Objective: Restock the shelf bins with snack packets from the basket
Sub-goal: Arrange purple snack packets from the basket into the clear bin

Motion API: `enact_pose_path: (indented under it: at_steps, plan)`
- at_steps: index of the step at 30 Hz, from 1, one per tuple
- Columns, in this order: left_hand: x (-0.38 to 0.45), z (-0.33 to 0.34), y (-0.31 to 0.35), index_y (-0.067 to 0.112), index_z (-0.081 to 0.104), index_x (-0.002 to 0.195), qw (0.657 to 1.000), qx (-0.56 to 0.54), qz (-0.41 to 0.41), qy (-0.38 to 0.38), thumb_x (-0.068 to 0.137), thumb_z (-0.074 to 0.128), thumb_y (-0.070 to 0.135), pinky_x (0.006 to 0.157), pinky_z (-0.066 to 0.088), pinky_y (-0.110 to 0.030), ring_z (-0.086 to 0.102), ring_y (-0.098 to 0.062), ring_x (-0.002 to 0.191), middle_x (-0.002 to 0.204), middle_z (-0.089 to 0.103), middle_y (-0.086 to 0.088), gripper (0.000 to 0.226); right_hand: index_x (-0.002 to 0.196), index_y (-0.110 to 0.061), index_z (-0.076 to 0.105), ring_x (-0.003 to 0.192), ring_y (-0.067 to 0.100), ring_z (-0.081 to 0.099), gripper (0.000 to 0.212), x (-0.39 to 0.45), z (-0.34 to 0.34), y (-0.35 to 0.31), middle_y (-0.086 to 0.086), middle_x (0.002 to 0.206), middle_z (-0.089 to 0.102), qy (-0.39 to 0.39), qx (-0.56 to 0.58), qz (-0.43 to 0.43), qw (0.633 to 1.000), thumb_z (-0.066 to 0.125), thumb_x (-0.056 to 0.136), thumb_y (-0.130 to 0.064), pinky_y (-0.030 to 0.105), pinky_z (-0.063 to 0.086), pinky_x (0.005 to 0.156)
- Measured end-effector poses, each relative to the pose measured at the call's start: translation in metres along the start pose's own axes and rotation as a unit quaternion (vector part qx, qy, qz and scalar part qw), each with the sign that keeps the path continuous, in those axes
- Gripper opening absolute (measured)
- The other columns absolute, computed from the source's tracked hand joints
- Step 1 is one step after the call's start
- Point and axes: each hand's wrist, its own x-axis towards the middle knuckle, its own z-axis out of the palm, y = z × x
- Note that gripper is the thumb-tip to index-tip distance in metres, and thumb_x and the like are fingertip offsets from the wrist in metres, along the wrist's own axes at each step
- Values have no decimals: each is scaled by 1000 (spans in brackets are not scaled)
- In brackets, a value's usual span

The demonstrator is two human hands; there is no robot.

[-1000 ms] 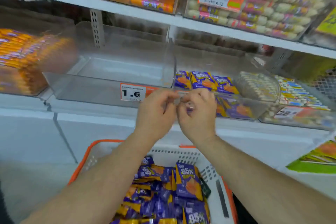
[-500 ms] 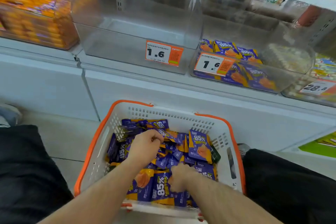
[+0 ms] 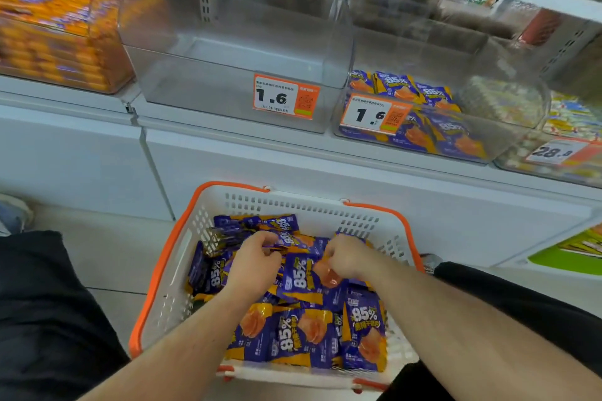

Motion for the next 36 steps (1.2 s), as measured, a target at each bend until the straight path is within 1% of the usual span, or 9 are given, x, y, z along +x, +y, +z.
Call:
enact_pose_path:
  at_steps: [4,8,11,14,20,24,27,32,36]
  plan:
    - [7,2,14,20,39,144,948,-294,-113,41,88,64,48,97,49,-51,56,-27,119,139,48,-4,68,69,-9,53,58,15,43,25,-15,-50,1,7,67,47,105,245,-19,964,52,93,-4,25,34,53]
    - [-1,-5,52,17,56,129,894,-446,-38,-35,92,66,32,74,60,-44,68,-35,101,117,67,-15,42,78,-11,63,70,21,52,17,-38,-71,-10,11,76,59,155,422,-60,891,59,94,-15,33,43,65]
    - [-6,-11,89,12,63,116,906,-418,64,19,94,60,6,67,59,-43,72,-29,87,103,74,-9,23,101,-16,64,90,22,62,10,-59,-80,-18,5,103,65,224,352,-100,903,60,92,-19,38,50,86]
    - [-6,-21,122,17,65,110,911,-390,125,41,92,61,1,75,58,-45,73,-24,87,96,76,-2,24,135,-24,47,129,16,45,65,-86,-93,-26,-4,143,38,376,187,-160,893,74,77,-38,36,40,107]
    - [-3,-18,189,16,64,110,902,-387,190,-12,93,58,-3,64,57,-27,73,-18,85,95,75,-5,26,122,-27,53,132,19,39,71,-90,-123,-27,-7,146,36,481,152,-180,844,69,58,-54,41,42,104]
    - [12,-11,227,28,64,102,915,-264,305,3,91,56,26,77,57,-31,70,-13,90,95,73,5,13,113,-25,56,134,14,38,66,-94,-157,-3,-4,134,48,540,198,-162,802,57,55,-56,38,44,100]
    - [26,-4,256,32,54,108,900,-134,408,70,87,49,36,85,50,-31,62,-8,97,109,63,10,21,112,-24,58,114,13,52,58,-94,-194,31,-9,124,51,563,220,-136,785,65,60,-48,29,45,90]
    - [69,16,311,19,37,137,885,189,409,117,89,52,12,91,44,-41,55,-30,115,136,52,-4,51,123,-26,60,107,16,57,55,-69,-257,90,-4,121,61,507,186,-4,842,70,74,-47,29,44,88]
    - [112,26,332,17,34,134,882,328,331,72,88,57,16,83,47,-42,58,-33,108,125,57,-11,52,129,-29,57,113,30,58,58,-24,-292,116,5,127,62,444,88,87,887,59,78,-58,34,47,88]
